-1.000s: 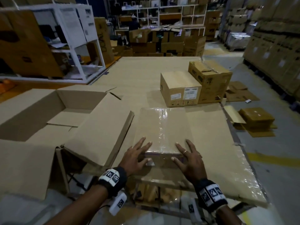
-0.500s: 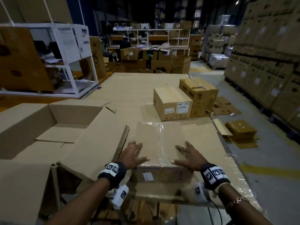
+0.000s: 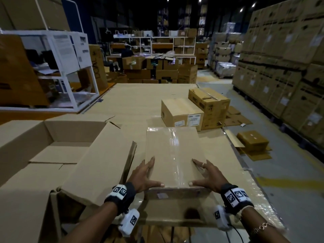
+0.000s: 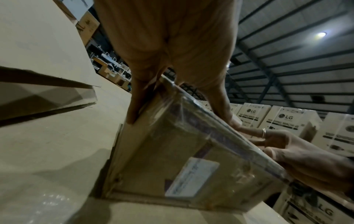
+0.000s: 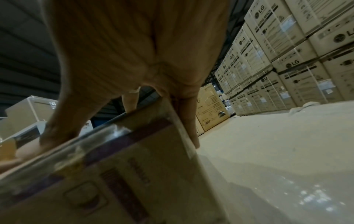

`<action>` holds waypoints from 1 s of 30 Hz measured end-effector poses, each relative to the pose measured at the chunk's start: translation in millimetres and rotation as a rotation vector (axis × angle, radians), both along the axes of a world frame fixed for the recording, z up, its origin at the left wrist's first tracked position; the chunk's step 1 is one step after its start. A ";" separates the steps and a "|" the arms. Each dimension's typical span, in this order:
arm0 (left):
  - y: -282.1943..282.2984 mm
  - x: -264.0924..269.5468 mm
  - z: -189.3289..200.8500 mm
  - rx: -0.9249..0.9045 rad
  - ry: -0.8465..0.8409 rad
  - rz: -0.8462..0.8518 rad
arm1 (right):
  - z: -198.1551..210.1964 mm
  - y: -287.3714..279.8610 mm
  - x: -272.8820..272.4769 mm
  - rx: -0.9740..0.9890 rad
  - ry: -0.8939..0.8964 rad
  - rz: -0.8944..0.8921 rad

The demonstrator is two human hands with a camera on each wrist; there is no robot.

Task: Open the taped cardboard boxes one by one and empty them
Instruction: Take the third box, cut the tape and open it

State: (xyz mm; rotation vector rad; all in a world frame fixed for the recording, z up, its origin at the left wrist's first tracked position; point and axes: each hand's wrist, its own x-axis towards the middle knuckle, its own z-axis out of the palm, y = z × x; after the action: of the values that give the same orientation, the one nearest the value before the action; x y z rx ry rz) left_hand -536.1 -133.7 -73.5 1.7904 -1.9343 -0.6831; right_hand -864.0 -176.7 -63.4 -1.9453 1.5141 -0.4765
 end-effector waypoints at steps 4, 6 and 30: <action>9.7 -9.3 -1.8 -0.092 0.007 -0.034 | -19.3 11.9 -5.1 -0.187 -0.078 0.038; 14.4 -12.2 -4.2 -0.132 0.005 -0.044 | -27.7 21.5 -7.8 -0.275 -0.106 0.051; 125.2 -37.9 -80.7 -0.250 0.776 0.123 | -103.2 120.7 5.2 -0.248 -0.657 -0.544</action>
State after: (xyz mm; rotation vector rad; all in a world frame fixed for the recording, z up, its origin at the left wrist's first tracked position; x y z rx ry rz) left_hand -574.0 -8.6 -154.2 1.2170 -1.3035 -0.8786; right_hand -858.8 -56.0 -166.7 -1.2948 1.5491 -1.4344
